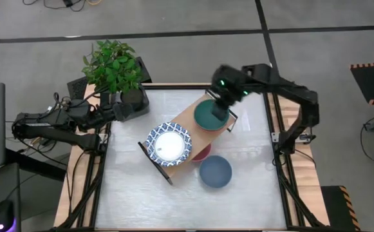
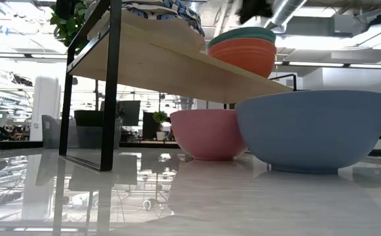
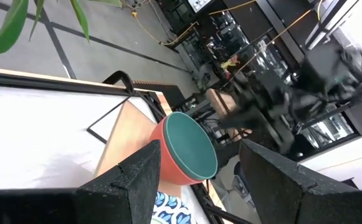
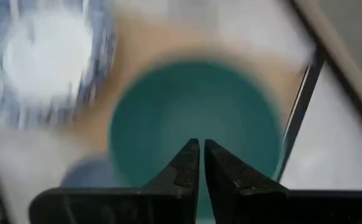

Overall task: Place and stack bowls onto a shelf
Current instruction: Stack the light blue bowl on top of the green bowl on the shelf

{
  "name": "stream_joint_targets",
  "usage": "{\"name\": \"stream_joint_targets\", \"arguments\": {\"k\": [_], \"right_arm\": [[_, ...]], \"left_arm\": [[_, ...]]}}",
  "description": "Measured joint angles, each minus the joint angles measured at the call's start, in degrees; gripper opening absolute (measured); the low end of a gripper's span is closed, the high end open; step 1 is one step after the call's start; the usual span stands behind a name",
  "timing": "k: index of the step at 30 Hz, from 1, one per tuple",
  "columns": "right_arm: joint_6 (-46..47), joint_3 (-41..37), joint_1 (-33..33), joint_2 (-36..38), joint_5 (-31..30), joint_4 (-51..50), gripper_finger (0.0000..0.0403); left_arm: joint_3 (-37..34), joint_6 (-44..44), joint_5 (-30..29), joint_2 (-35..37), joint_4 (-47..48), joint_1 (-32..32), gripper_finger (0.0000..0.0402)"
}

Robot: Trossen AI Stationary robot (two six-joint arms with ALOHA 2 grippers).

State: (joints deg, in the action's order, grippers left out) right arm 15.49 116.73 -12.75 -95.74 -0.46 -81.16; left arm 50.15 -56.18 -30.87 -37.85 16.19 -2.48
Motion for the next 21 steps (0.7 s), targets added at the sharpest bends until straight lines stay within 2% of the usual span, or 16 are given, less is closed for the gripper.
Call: {"name": "stream_joint_targets", "arguments": {"k": [3,5,10,13,16,21], "right_arm": [[5.52,-0.13,3.89,1.47,-0.6,-8.74,0.0057],[10.09,-1.59,6.84,2.68,-2.44,-8.51,0.006],[20.56,-11.64,16.24,6.76,-3.51,-7.44,0.0086],[30.26,-19.89,21.69,7.14,-5.78,-8.86,0.0121],[39.88,-28.6,25.9,8.94,-5.43,-6.89,0.0167],[49.2,-40.72,29.55,10.27,-1.66,5.97,0.0239]], "left_arm": [[0.0,0.04,-0.26,0.0,0.01,0.0,0.0201],[0.0,0.19,-0.43,0.0,0.07,0.0,0.0201],[0.0,-0.03,0.38,-0.02,1.69,0.0,0.0201],[0.0,-0.74,0.89,-0.01,2.22,-0.01,0.0201],[0.0,-1.2,1.09,-0.02,2.48,0.0,0.0201],[0.0,-0.65,1.08,-0.01,2.54,0.0,0.0201]]}}
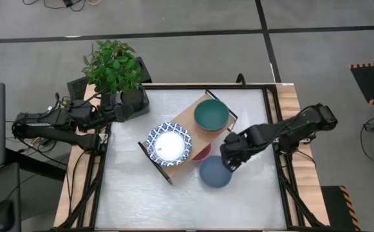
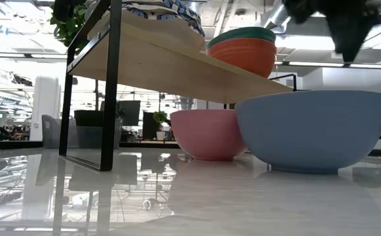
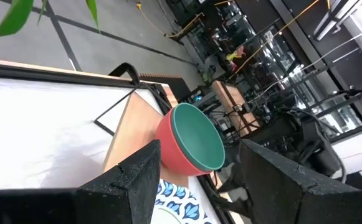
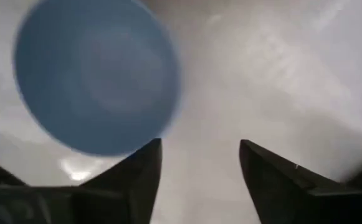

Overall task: Place and stack bowls onto a shelf
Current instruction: Stack the light blue bowl on top of the green bowl on the shelf

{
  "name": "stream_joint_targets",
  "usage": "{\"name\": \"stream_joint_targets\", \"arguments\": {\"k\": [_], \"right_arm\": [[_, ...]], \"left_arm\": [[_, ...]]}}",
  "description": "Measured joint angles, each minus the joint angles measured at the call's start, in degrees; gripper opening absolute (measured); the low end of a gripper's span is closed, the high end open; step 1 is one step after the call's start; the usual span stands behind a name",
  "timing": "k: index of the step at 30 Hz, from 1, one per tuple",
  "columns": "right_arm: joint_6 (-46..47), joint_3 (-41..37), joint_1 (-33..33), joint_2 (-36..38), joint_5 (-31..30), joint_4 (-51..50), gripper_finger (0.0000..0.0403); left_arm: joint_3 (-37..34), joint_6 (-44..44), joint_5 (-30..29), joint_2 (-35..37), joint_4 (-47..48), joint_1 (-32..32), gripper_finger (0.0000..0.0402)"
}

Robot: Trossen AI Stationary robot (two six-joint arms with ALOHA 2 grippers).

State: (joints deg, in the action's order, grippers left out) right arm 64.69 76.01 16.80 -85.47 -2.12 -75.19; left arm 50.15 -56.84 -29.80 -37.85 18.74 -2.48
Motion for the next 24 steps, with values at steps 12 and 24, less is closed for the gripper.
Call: {"name": "stream_joint_targets", "arguments": {"k": [12,24], "right_arm": [[1.66,-13.46,-0.08,-2.1,2.0,17.94,0.0259],[2.12,-19.81,-1.39,-2.13,2.8,25.72,0.0213]], "left_arm": [[0.0,0.02,-0.38,-0.01,0.36,-0.02,0.0201],[0.0,0.01,-0.97,-0.01,0.37,-0.01,0.0201]]}}
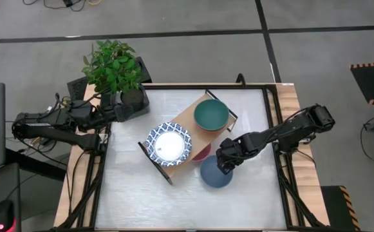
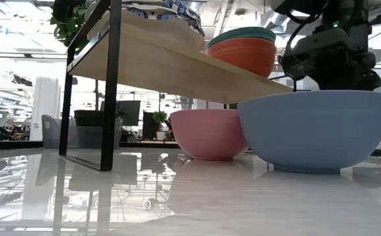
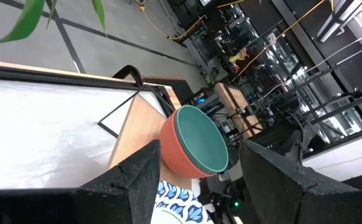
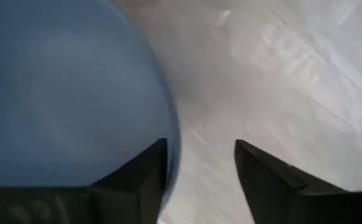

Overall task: Place and stack bowls onto a shelf
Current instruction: Stack the light blue bowl on top of the green bowl on the shelf

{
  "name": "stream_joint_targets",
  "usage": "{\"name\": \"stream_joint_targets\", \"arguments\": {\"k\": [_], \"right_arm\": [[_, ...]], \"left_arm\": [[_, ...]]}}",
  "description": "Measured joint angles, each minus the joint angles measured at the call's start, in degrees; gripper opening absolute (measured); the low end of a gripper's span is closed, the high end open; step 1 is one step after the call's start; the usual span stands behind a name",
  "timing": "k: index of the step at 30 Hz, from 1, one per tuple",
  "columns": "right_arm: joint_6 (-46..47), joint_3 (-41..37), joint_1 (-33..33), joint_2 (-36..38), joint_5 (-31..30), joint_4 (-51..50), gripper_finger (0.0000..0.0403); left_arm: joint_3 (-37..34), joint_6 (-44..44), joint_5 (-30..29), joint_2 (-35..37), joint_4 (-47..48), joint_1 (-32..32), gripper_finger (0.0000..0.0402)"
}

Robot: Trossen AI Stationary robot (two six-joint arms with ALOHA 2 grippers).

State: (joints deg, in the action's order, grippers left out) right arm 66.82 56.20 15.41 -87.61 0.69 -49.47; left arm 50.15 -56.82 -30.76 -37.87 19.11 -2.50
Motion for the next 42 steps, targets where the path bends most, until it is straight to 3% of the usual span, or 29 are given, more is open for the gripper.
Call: {"name": "stream_joint_targets", "arguments": {"k": [6,11,19,25,33,38,42], "right_arm": [[-1.07,-1.31,-0.12,-2.44,5.06,5.69,0.0119],[0.17,-1.42,0.26,-2.09,5.93,5.73,0.0027],[4.13,-1.09,1.59,3.96,9.22,2.98,0.0023],[7.64,2.8,2.76,13.55,9.53,3.09,0.0023],[6.6,14.09,2.03,26.4,-3.4,3.12,0.0023],[-1.74,21.81,0.76,30.26,-15.02,3.22,0.0023],[-8.29,26.68,-4.16,30.4,-20.39,-0.09,0.0023]], "left_arm": [[0.0,0.01,-0.02,0.0,0.09,0.0,0.0201],[0.0,0.02,-0.04,0.0,1.08,-0.01,0.0201],[0.0,0.05,-0.1,0.0,1.16,0.0,0.0201],[0.0,0.23,-0.5,0.02,1.27,0.01,0.0201],[0.0,0.25,-1.64,0.02,1.98,0.01,0.0201],[0.0,0.19,-1.64,0.0,2.01,0.01,0.0201],[0.0,0.18,-1.62,0.02,2.02,0.01,0.0201]]}}
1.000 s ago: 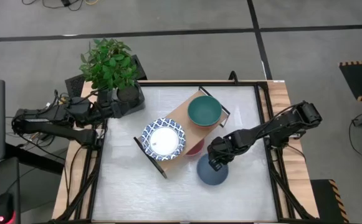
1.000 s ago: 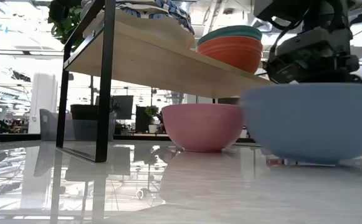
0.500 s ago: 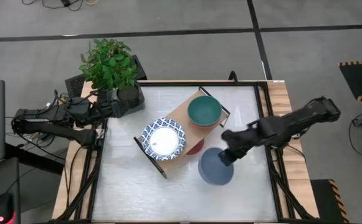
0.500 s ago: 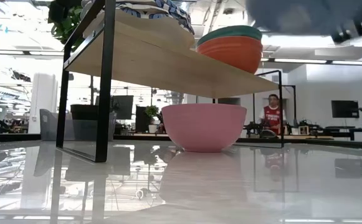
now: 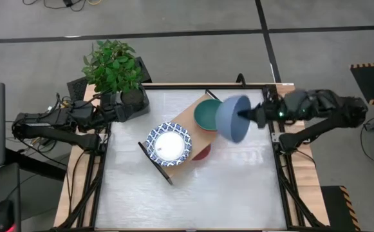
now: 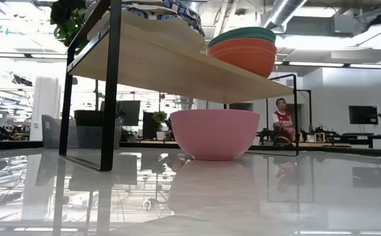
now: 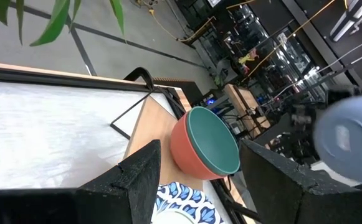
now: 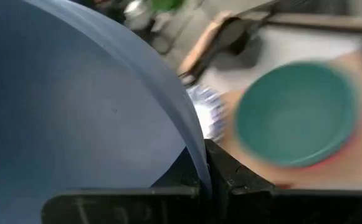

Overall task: Place and stack bowls onto a shelf
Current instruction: Stack the light blue bowl on top of the green bowl on the shelf

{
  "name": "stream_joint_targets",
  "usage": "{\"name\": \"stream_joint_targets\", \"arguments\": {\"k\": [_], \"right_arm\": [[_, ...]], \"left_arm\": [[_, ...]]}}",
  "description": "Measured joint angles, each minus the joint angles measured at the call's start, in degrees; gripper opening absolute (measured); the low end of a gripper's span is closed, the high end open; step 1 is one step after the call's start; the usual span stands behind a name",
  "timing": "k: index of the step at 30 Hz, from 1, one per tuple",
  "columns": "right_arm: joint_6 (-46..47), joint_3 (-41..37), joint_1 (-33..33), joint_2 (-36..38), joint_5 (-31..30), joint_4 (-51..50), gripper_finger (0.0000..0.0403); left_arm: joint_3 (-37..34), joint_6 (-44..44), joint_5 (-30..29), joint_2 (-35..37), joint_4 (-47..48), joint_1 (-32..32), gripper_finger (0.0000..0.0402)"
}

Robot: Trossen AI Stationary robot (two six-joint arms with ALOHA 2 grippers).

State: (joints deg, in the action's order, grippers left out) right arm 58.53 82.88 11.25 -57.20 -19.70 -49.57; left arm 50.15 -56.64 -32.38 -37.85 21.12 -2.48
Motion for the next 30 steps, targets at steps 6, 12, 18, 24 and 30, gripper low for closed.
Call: {"name": "stream_joint_targets", "arguments": {"k": [6,12,18,24,30], "right_arm": [[-6.92,3.39,-11.46,-3.25,3.82,-7.64,0.0023],[-13.35,3.51,-19.88,-6.44,14.89,-8.49,0.0023],[-18.17,3.54,-25.86,-10.07,18.8,-8.36,0.0023],[-20.99,3.54,-29.3,-14.35,23.31,-8.26,0.0028],[-23.49,3.54,-30.64,-18.28,25.72,-8.13,0.0027]], "left_arm": [[0.0,-0.04,0.0,-0.02,0.11,0.0,0.0201],[0.0,-0.52,0.0,-0.02,0.71,0.0,0.0201],[0.0,-1.66,0.0,-0.02,1.71,-0.02,0.0201],[0.0,-1.66,0.0,-0.02,2.27,0.0,0.0201],[0.0,-1.66,0.0,-0.02,2.45,-0.01,0.0201]]}}
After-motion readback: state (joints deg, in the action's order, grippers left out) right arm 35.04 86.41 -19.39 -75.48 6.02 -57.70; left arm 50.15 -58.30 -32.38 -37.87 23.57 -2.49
